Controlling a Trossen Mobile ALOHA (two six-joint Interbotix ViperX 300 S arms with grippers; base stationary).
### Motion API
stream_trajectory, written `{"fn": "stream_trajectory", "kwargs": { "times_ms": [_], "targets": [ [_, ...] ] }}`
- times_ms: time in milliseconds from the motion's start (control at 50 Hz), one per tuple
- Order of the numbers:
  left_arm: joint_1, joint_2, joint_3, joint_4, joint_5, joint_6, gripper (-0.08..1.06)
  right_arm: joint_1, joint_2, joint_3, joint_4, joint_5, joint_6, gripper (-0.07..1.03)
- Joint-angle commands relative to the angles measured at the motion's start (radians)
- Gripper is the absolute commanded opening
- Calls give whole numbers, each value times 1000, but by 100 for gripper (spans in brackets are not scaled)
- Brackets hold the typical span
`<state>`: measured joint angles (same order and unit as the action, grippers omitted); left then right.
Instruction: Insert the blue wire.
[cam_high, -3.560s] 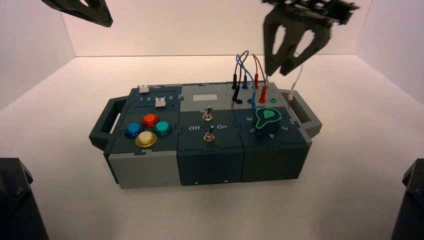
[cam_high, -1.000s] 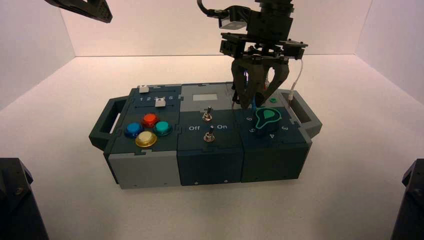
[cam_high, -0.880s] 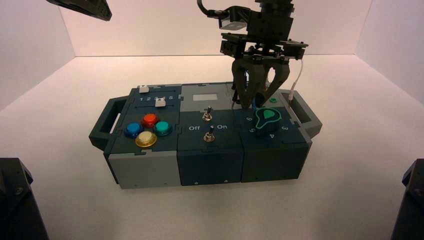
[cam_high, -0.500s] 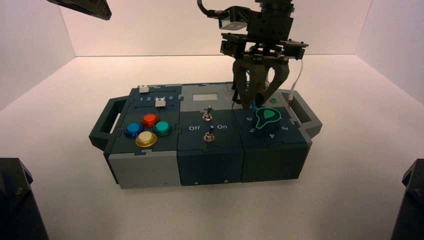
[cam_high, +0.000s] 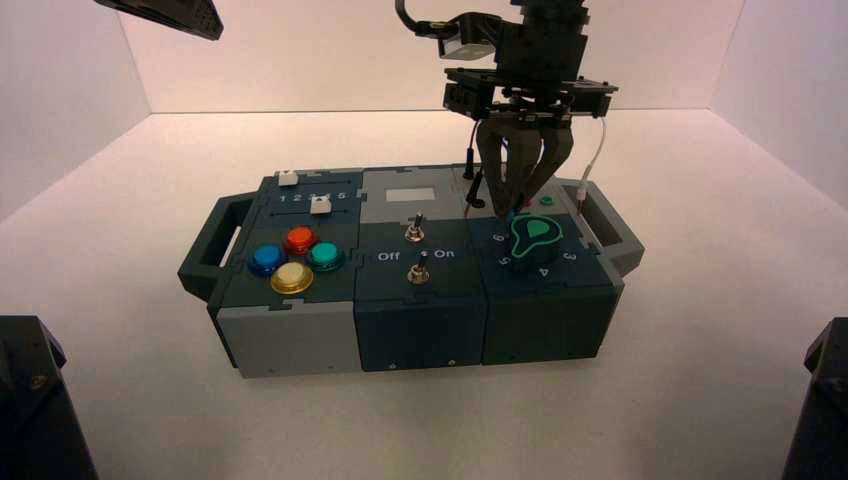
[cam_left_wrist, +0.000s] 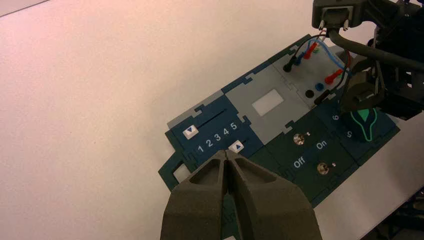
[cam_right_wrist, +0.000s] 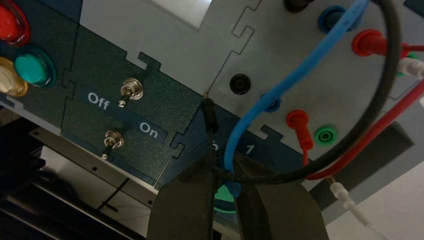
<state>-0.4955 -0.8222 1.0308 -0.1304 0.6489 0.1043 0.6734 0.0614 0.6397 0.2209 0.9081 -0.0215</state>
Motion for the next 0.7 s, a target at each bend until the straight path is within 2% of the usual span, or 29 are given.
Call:
{"fn": "stream_trajectory", "kwargs": {
  "times_ms": [20,240,520,700],
  "targets": [
    [-3,2,-14,0,-11,5,-3,5,-48,-21,-20,-15,9,-2],
    [-2,3,-12,0,-11,6,-3,6,-101,-17,-37,-60,25,-2],
    [-8,8,-14,-6,-5,5,-3,2,-98,-8,-49,-98,40,-2],
    [-63,26,-12,-6,-3,5,-3,-2,-87,-9,-87,-100,60,-2]
  ]
}}
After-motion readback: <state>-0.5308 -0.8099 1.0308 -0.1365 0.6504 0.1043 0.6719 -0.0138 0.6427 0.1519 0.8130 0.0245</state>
